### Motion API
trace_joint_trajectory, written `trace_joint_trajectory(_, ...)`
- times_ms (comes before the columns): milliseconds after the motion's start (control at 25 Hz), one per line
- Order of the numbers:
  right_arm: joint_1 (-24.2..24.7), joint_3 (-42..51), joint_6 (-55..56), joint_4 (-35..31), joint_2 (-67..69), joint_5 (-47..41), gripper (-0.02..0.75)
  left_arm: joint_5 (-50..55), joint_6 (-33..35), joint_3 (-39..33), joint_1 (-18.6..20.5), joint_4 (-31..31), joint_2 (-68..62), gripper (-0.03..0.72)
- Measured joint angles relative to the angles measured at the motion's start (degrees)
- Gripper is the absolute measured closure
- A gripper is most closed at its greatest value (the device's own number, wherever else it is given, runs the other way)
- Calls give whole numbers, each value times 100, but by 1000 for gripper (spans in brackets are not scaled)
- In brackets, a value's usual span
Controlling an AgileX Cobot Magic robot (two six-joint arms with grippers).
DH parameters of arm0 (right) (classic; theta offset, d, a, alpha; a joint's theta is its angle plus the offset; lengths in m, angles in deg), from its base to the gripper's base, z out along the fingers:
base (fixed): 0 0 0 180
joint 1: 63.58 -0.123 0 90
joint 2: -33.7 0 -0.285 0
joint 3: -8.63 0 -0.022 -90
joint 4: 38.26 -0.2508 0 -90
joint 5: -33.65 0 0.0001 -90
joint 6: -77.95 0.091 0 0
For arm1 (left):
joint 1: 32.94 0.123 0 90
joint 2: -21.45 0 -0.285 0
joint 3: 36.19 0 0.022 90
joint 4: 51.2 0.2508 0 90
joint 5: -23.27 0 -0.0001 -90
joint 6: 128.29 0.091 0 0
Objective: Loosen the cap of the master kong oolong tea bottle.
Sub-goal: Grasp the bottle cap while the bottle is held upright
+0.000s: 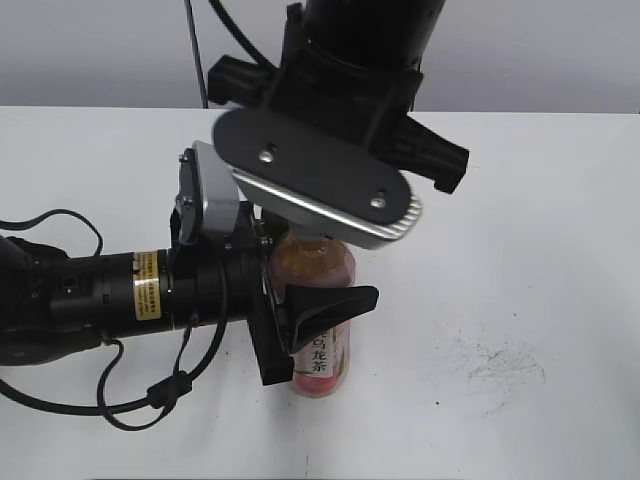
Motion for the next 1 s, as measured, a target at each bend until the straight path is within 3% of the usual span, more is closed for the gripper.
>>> trace_joint_trajectory(160,-18,-55,-2010,-63,5,-49,467,-11,5,0,0,20,0,242)
trace_joint_trajectory(320,-7,-118,-2075,-148,35,-149,467,-29,16,0,0,64,0,242)
trace_joint_trajectory(440,-15,-129,-740,-83,37,-149,425,-29,16,0,0,63,0,242)
trace_joint_trajectory(600,-43,-180,1979,118,37,0,188,-19,10,0,0,46,0,242)
trace_joint_trajectory(640,-51,-180,2767,222,37,12,162,-19,10,0,0,46,0,242)
trace_joint_trajectory(1000,-46,-180,8329,196,37,17,176,-19,10,0,0,41,0,242)
